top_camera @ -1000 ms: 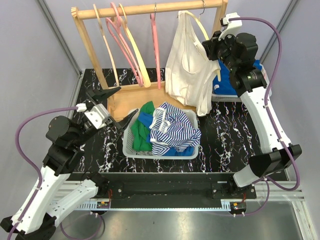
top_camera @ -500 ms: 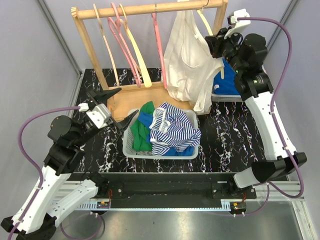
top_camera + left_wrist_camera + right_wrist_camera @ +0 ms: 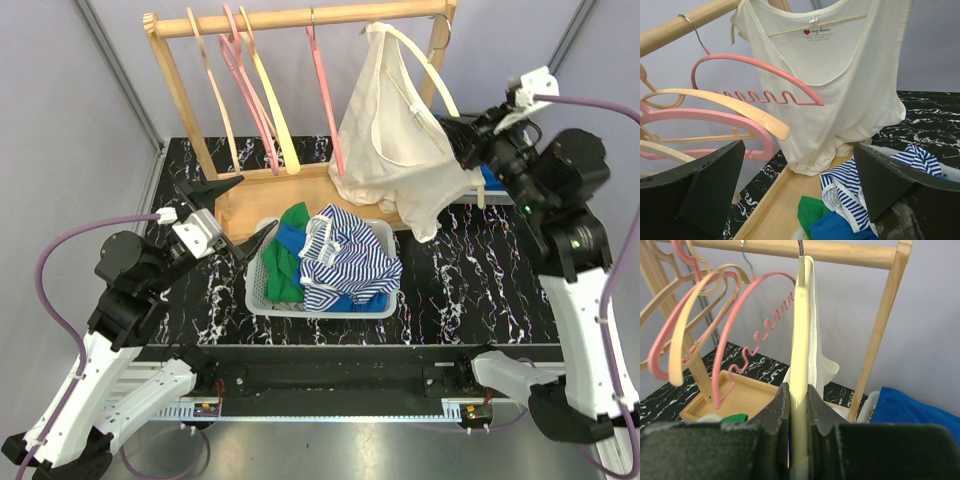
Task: Remove the tank top from the hanger
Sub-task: Pick up the hanger from the clothesline, then remove the tank top from the hanger.
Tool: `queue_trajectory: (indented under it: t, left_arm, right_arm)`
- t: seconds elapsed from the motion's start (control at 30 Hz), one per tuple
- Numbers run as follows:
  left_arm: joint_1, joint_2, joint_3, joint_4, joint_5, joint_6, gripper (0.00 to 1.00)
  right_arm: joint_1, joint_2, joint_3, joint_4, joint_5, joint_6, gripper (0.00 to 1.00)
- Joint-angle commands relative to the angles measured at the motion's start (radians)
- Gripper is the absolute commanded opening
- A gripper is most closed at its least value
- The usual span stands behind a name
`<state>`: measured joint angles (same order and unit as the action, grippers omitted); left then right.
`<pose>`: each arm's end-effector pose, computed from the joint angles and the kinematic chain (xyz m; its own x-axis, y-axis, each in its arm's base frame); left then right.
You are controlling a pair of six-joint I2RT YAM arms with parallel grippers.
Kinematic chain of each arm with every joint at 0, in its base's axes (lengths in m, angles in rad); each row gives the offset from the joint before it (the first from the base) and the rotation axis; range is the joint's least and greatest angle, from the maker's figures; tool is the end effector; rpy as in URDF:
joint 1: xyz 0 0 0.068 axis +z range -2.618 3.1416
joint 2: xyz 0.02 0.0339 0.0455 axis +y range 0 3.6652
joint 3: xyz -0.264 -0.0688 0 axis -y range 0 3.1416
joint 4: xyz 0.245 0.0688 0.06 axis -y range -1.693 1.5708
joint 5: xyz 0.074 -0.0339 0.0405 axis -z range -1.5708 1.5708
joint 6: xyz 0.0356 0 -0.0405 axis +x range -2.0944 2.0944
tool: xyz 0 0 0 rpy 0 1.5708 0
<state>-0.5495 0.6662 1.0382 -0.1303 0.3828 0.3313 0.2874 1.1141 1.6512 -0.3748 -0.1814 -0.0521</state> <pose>0.0978 -0.0755 0.4472 0.4512 0.0775 -0.8891 0.6842 0.6096 0.4004 0.1813 0.0603 0.5450 0.1782 -0.0008 -0.9840 -0.4409 0.8940 -0.0805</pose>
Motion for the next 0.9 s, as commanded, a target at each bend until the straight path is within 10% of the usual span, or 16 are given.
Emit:
queue_trajectory:
  t: [0.0,0.53,0.87]
  left_arm:
    - [0.003,-0.008,0.011,0.058,0.024,-0.002,0.99]
    - [0.011,-0.028,0.005,0.072,0.056,-0.012,0.99]
    - [0.013,-0.043,0.005,0.07,0.06,-0.014,0.99]
  right_arm:
    - [-0.002,-0.089,0.077,-0.09,-0.029,-0.058,0.0]
    - [-0.002,-0.172,0.389,-0.108,0.076,-0.08,0.0]
    - [-0.002,-0.07,0.614,-0.228,-0.263,0.008,0.0]
